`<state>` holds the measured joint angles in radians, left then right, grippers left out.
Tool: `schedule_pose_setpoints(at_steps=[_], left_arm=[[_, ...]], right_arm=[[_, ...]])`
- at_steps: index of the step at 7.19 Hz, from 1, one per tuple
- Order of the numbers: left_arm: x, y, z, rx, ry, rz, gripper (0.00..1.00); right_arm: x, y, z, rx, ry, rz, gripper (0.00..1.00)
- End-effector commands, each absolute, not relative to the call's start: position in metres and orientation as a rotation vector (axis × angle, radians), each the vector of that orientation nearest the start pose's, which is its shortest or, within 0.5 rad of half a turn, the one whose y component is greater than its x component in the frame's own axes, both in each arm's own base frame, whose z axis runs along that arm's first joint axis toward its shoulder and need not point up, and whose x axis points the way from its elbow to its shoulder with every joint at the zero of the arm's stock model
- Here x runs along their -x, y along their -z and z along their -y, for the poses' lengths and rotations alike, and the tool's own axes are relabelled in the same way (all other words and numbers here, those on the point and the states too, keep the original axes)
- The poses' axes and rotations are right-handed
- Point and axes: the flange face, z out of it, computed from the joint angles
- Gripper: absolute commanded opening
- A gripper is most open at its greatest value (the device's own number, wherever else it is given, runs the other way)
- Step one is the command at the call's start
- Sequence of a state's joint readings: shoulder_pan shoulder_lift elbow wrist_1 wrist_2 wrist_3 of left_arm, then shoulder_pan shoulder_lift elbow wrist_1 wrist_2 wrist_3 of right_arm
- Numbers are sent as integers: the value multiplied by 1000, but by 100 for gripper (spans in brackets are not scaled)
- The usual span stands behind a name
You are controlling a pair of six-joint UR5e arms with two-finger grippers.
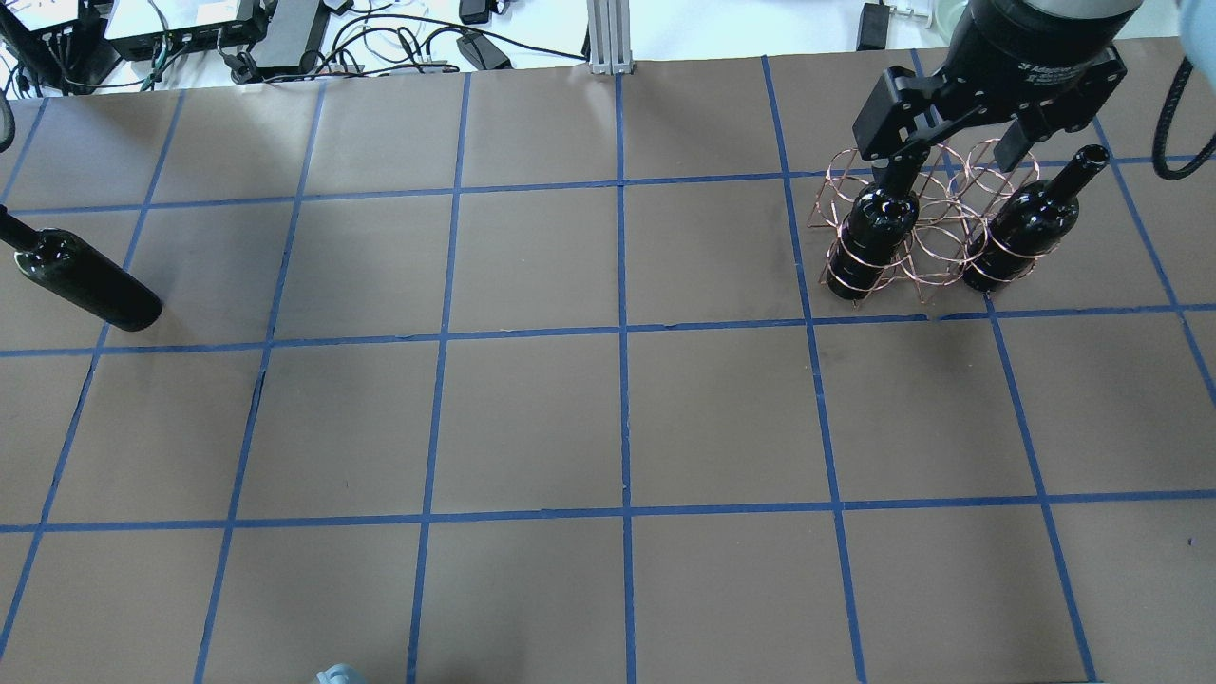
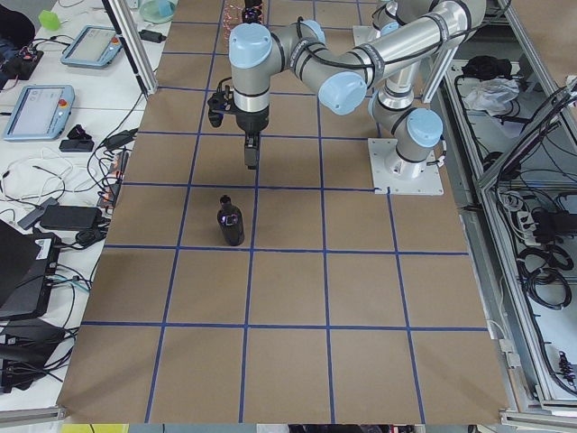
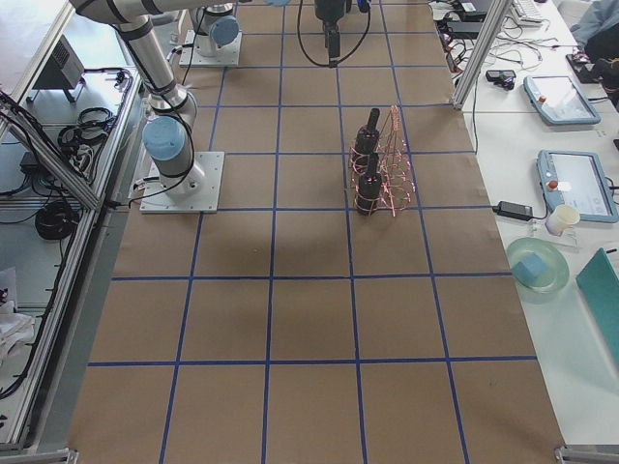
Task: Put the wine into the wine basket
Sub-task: 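Lower the left gripper and grasp the bottle by its neck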
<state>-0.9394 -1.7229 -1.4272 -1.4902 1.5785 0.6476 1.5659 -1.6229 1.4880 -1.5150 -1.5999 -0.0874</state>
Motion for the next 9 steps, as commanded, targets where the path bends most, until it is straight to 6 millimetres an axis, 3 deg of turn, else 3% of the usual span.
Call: schedule_pose_setpoints(at_steps=[1,3,6,7,8,9], left_arm=[[-261,-463,561,-7,106,-3085,99],[-283,-434,582,-7,148,-3063,99],[-295,-396,603,-6,187,-3089,99],[-295,-390,605,-2,182,-3100,97],[-296,-384,606,-1,169,-3107,83],[-296,-383,606,-1,161,-3108,83]], right_arm=[[-127,-548,474,127,122,-3174,100],[-126,-548,474,125,112,-3177,100],[-127,-548,474,127,119,-3176,100],[-127,-548,474,127,119,-3174,100],[-127,-548,474,127,122,-3173,100],[-127,-548,474,127,122,-3173,100]])
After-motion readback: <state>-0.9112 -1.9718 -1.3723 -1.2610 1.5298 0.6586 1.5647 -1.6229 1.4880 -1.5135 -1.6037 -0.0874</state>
